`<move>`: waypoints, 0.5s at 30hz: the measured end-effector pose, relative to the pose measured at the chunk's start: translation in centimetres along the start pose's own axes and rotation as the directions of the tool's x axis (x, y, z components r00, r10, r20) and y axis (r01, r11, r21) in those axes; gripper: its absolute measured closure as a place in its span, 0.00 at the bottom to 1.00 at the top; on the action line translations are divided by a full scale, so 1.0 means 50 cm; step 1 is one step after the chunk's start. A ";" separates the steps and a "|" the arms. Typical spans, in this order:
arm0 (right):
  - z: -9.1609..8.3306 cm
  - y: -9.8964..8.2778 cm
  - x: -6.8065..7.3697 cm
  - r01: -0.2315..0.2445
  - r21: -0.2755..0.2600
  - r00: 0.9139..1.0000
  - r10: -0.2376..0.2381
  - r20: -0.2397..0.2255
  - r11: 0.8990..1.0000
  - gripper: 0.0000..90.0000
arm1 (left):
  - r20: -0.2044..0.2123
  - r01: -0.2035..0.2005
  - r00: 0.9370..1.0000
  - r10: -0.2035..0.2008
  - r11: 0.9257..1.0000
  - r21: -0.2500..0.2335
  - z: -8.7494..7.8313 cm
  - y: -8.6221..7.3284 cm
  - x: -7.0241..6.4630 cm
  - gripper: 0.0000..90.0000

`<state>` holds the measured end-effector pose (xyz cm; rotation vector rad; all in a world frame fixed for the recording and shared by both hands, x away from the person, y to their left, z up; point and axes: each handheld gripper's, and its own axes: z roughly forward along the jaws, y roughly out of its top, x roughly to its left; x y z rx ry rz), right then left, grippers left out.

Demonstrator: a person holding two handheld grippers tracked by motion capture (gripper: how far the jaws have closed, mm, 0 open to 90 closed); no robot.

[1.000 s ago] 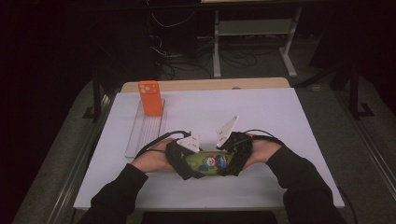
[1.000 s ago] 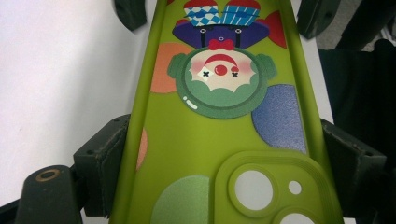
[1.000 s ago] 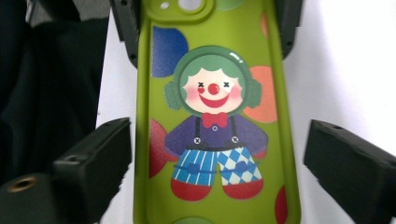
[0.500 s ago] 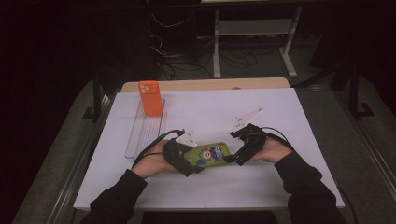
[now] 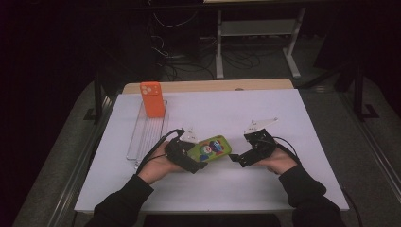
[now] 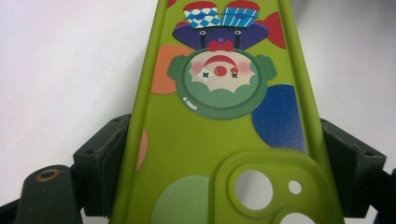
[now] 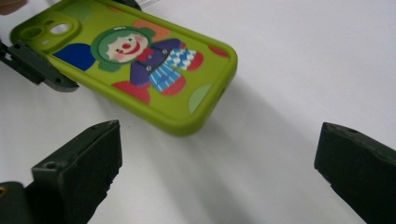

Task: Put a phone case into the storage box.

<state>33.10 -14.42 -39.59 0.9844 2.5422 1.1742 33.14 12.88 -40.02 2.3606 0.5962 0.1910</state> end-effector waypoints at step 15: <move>0.010 -0.039 0.021 -0.017 -0.104 0.993 0.029 0.111 0.994 0.00 | -0.054 0.064 0.996 -0.064 0.998 -0.014 -0.007 -0.003 0.017 0.17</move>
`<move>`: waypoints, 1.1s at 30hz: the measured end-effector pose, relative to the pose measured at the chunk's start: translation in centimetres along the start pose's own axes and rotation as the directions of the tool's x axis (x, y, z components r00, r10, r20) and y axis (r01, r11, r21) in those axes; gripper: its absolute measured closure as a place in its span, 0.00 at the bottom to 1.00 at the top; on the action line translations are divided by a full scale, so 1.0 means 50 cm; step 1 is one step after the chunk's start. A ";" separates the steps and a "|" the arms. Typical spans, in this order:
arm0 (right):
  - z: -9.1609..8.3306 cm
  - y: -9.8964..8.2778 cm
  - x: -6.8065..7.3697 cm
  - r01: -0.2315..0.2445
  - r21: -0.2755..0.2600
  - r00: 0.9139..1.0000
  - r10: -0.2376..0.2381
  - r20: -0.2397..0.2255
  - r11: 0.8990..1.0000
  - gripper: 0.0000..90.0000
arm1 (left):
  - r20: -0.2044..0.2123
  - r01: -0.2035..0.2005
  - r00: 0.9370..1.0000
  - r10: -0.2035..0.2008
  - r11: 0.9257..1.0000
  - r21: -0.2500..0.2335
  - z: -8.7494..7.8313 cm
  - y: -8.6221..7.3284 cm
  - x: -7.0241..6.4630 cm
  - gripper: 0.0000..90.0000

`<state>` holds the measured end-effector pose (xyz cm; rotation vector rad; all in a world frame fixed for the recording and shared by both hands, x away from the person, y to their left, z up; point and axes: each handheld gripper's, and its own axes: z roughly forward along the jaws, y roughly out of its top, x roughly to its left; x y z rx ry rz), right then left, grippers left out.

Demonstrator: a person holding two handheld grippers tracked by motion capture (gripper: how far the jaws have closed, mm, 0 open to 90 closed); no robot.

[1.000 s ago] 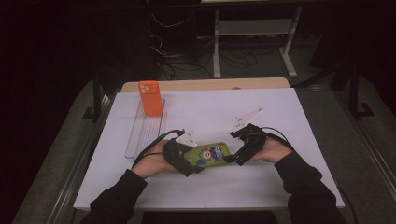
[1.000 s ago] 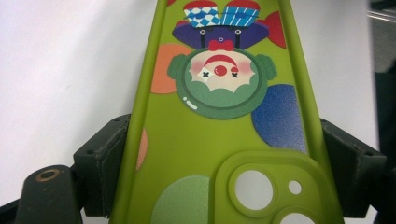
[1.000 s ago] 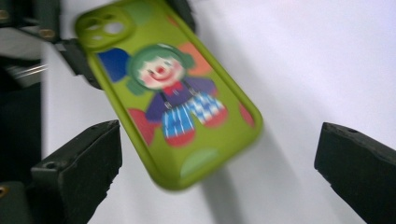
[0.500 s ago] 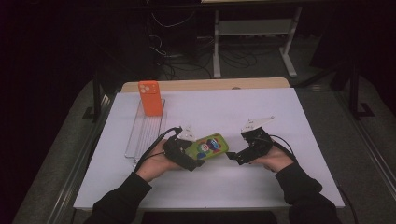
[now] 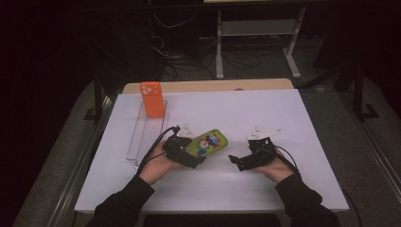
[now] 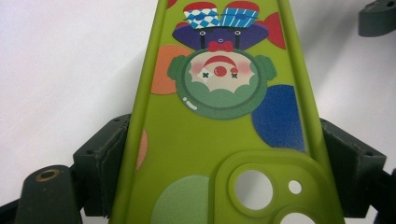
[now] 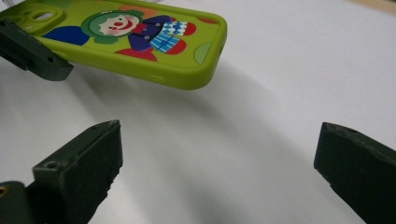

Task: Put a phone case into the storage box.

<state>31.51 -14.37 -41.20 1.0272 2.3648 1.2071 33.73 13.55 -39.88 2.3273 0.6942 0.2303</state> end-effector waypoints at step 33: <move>0.022 -0.015 0.076 0.566 0.129 0.751 -0.573 0.327 0.815 0.00 | 0.012 -0.013 1.000 0.013 1.000 -0.007 -0.002 0.001 0.000 0.17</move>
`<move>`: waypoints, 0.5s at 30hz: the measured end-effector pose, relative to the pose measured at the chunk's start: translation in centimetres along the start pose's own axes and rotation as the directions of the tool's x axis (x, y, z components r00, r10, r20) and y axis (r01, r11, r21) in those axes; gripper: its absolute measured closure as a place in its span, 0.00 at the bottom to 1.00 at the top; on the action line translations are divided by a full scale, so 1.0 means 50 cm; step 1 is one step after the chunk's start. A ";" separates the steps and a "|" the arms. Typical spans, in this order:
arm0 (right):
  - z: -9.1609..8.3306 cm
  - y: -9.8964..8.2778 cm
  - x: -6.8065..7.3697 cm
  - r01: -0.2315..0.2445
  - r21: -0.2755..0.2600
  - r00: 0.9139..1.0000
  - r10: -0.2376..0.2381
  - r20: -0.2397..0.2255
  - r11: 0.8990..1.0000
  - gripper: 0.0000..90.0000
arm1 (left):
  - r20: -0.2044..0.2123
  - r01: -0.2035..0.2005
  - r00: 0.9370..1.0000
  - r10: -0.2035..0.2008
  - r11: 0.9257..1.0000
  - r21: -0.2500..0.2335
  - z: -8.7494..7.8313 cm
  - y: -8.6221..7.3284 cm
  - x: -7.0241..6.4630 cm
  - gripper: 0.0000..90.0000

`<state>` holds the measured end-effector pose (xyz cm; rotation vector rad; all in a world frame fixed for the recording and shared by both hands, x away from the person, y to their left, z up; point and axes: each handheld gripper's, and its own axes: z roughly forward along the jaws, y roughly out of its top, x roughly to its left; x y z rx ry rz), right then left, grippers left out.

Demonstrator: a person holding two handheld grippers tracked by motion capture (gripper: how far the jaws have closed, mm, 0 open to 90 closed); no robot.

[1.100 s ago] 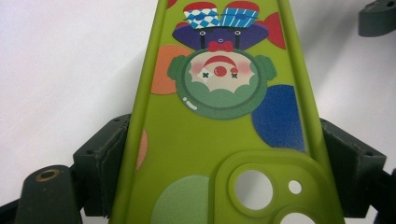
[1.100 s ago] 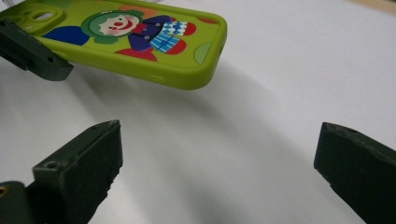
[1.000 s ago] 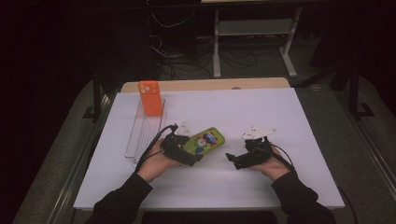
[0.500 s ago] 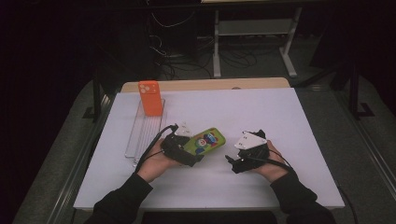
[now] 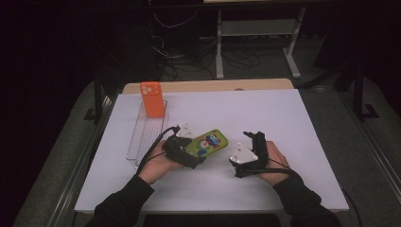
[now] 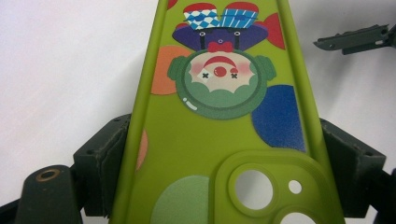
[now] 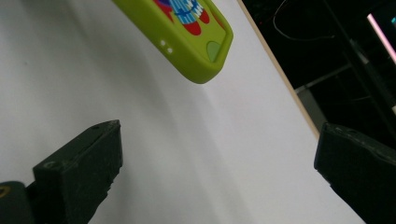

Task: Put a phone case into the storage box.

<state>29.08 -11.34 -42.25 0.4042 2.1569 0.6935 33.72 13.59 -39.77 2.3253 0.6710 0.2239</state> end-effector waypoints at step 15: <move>0.005 0.003 0.030 0.363 0.028 0.915 -0.362 0.177 0.932 0.00 | -0.006 0.003 1.000 -0.003 1.000 -0.001 -0.002 0.000 0.001 0.17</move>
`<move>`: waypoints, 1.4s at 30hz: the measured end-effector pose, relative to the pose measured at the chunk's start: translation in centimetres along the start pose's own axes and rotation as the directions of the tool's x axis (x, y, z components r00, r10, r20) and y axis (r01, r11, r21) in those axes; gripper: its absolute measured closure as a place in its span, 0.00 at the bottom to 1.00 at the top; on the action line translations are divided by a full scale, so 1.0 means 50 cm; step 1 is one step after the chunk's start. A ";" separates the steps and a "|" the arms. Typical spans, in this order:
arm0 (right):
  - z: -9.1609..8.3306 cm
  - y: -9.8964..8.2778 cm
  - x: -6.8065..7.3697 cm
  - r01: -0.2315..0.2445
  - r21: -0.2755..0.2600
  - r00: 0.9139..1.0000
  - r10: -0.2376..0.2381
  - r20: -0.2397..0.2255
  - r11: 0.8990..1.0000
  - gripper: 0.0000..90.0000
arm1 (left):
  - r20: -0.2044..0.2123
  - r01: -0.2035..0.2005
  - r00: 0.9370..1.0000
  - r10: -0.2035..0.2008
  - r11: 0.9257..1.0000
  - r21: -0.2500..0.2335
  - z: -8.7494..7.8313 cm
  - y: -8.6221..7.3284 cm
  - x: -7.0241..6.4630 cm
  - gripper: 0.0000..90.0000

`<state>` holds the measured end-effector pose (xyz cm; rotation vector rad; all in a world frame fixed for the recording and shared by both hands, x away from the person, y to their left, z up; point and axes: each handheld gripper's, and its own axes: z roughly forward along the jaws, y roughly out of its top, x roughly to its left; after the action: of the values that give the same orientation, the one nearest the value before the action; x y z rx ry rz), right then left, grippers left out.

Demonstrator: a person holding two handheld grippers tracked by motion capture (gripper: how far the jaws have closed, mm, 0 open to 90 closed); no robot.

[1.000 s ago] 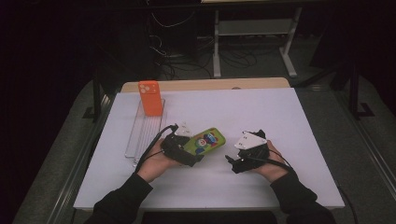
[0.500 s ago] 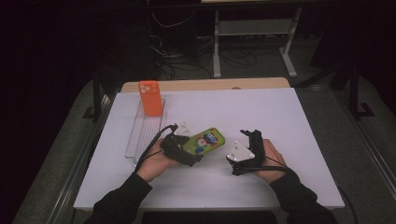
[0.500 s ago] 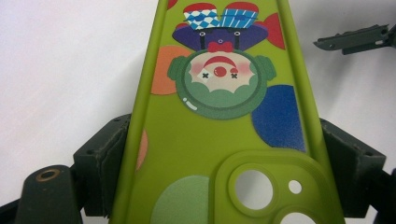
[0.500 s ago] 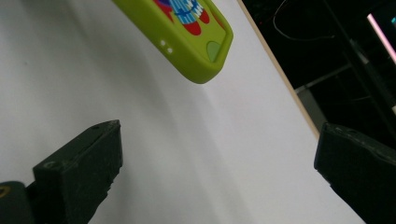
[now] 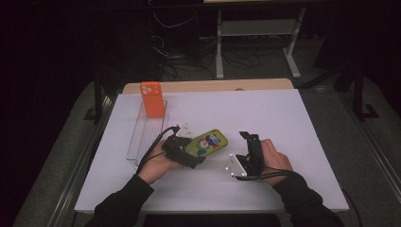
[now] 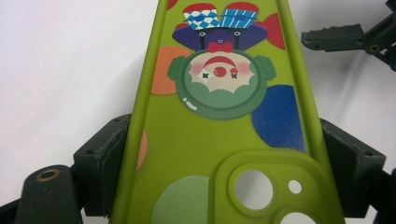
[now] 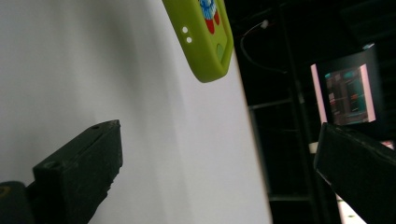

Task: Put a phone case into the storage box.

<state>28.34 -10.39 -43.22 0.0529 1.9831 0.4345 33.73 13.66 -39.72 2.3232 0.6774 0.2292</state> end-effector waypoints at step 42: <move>0.037 0.094 0.051 0.281 -0.084 0.953 -0.267 0.142 0.956 0.42 | 0.013 -0.012 1.000 0.012 1.000 -0.012 -0.009 0.002 0.005 0.17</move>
<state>28.14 -4.91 -44.60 -0.2522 1.8041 0.3422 33.82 13.97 -39.32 2.3164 0.6537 0.2228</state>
